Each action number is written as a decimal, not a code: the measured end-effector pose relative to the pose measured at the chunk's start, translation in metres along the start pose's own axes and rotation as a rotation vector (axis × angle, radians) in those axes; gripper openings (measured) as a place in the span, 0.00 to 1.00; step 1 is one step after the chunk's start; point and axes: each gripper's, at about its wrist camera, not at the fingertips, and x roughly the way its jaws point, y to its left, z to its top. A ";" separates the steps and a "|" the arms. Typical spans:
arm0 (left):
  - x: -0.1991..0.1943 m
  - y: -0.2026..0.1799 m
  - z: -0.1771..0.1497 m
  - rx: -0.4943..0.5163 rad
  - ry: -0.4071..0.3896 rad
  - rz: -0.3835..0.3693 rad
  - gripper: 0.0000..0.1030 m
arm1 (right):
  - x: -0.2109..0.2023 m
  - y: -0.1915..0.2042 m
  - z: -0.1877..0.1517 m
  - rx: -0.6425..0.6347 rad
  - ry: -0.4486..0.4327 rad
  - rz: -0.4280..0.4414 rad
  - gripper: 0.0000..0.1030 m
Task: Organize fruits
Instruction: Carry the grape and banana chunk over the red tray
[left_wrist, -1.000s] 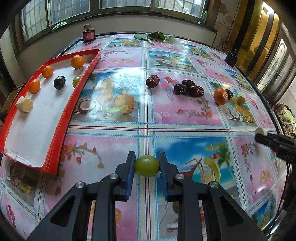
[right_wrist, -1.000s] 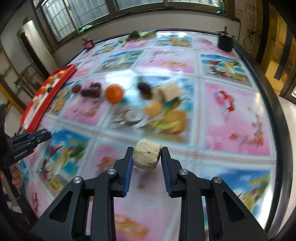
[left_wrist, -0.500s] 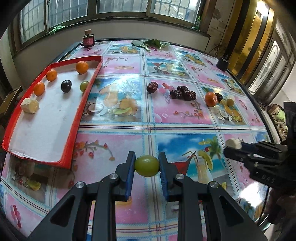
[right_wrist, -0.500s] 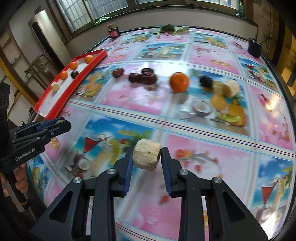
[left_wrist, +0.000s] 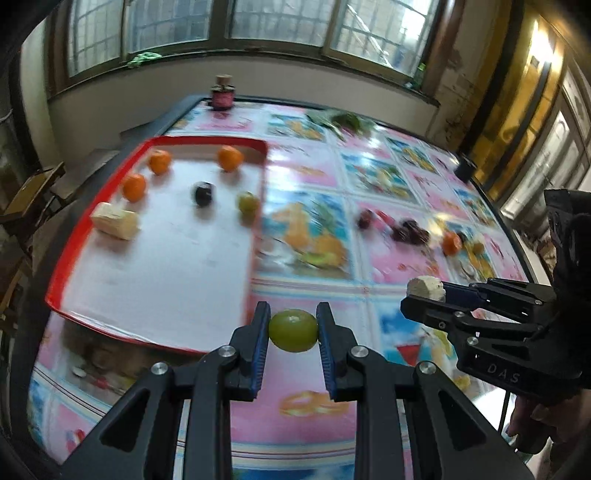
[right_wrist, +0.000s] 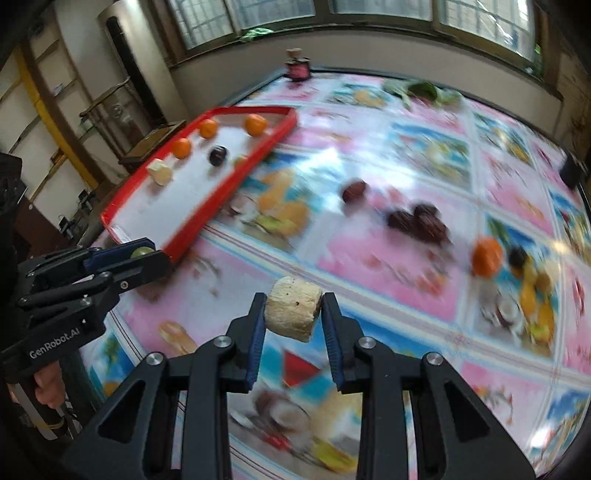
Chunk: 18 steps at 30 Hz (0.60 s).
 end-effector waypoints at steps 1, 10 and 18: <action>-0.001 0.008 0.003 -0.010 -0.007 0.012 0.24 | 0.003 0.007 0.006 -0.013 -0.002 0.004 0.31; -0.004 0.086 0.023 -0.101 -0.043 0.145 0.24 | 0.036 0.060 0.054 -0.115 0.005 0.057 0.31; 0.018 0.137 0.038 -0.158 -0.018 0.251 0.23 | 0.083 0.098 0.094 -0.147 0.023 0.120 0.31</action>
